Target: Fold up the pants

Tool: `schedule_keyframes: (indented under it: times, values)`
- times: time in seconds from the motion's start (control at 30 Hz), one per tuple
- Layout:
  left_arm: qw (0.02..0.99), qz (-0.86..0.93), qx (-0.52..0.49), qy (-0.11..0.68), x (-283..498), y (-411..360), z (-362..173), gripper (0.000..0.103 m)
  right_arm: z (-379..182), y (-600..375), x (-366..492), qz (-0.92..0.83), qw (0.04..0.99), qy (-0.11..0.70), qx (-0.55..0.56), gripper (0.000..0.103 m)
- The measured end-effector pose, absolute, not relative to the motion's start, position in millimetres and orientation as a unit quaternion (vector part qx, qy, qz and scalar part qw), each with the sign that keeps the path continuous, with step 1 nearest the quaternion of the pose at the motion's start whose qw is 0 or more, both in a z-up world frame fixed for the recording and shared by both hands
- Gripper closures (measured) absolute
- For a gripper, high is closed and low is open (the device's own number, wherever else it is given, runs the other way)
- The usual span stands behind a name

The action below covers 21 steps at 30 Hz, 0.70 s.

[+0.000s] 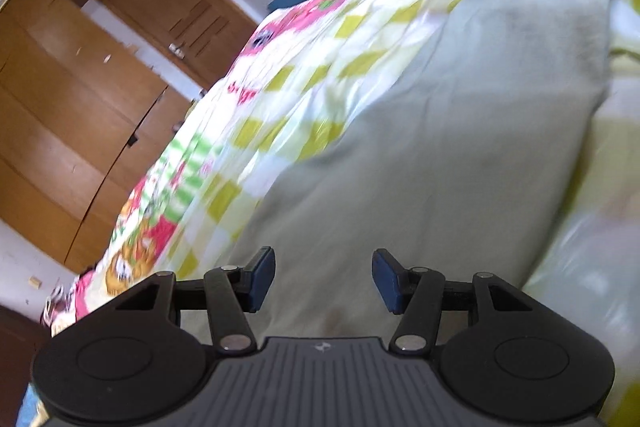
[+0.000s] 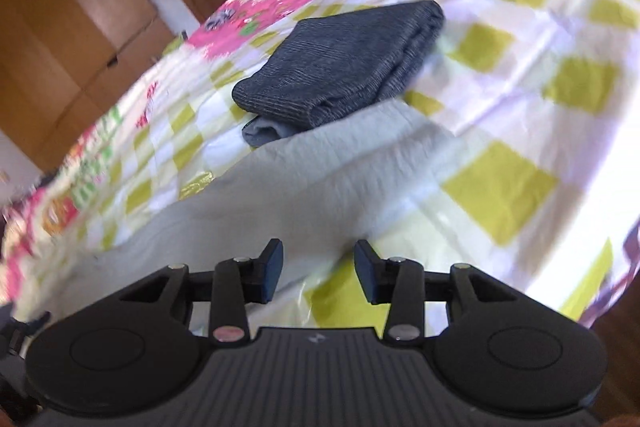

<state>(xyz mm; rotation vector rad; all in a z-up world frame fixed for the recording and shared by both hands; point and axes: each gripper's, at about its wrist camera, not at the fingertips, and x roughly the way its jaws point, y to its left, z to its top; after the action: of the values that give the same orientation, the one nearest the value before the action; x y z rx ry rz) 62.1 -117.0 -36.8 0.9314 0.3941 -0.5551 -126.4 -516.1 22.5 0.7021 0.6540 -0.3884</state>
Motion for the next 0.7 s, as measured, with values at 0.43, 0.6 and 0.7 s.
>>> schedule_keyframes:
  times: [0.43, 0.6, 0.7]
  values:
    - [0.814, -0.302, 0.460, 0.187, 37, -167, -30, 0.036, -31, -567, -123, -0.187, 0.832, 0.153, 0.499, 0.060]
    - [0.811, -0.311, 0.461, 0.185, 35, -182, -29, 0.036, -38, -573, -112, -0.170, 0.830, 0.128, 0.516, 0.074]
    - [0.808, -0.320, 0.462, 0.176, 32, -191, -27, 0.036, -20, -578, -108, -0.136, 0.830, 0.107, 0.530, 0.098]
